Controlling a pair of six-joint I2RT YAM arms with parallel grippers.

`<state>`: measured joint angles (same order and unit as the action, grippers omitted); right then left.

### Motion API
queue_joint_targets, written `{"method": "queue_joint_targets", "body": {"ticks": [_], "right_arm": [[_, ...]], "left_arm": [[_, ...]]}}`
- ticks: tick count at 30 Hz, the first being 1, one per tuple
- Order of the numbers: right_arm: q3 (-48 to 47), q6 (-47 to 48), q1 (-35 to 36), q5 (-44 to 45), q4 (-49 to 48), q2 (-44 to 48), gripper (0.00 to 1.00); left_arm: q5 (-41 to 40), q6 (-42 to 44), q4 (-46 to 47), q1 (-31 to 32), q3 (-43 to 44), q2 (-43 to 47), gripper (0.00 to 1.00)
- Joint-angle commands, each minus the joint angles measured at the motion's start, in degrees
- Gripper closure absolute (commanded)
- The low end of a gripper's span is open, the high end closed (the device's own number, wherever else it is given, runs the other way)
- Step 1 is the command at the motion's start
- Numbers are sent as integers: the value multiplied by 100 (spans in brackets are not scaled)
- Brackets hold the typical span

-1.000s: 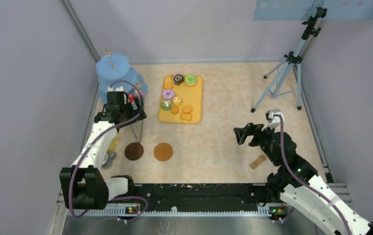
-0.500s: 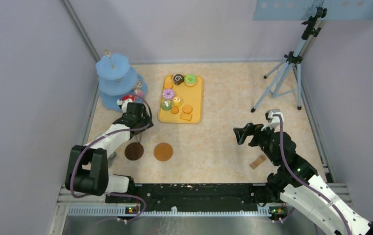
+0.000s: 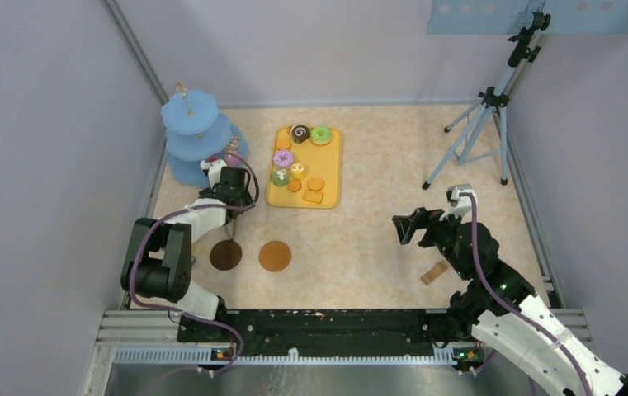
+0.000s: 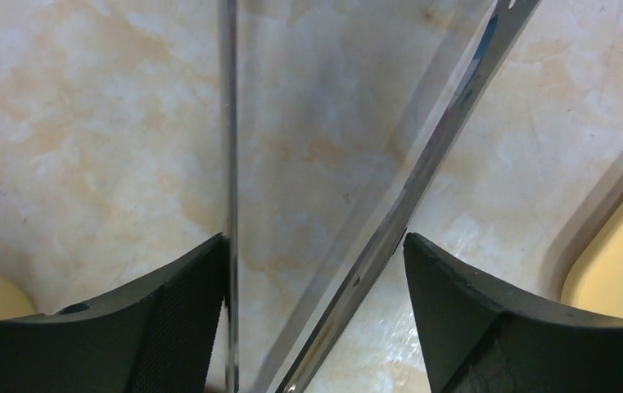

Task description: Serve the afternoon tea

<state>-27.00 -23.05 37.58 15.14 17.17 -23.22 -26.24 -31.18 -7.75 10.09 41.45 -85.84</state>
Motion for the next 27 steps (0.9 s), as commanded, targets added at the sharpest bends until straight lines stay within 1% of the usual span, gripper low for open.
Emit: {"method": "queue_joint_targets", "body": {"ticks": [1, 3, 5, 9, 12, 17, 21, 27], "right_arm": [[-60, 24, -32, -44, -157, 133, 4], [-68, 17, -32, -42, -141, 178, 4], [-67, 15, -30, -24, -127, 203, 4], [-102, 3, -32, -19, -101, 203, 4], [-95, 4, -32, -21, -96, 204, 4], [-78, 4, -32, -34, -128, 172, 4], [-85, 34, -32, -21, -142, 85, 4], [-93, 37, -32, -19, -143, 88, 4]], "left_arm": [[314, 206, 28, -111, 469, -447, 15], [452, 153, -86, -178, 563, -591, 13], [546, 234, -83, -191, 623, -679, 15], [603, 270, -87, -209, 673, -737, 31], [556, 226, -125, -200, 587, -582, 37], [471, 210, -259, -200, 436, 59, 37], [374, 144, -606, -205, 480, 491, 36], [317, -42, -1024, -278, 538, 670, 35]]}}
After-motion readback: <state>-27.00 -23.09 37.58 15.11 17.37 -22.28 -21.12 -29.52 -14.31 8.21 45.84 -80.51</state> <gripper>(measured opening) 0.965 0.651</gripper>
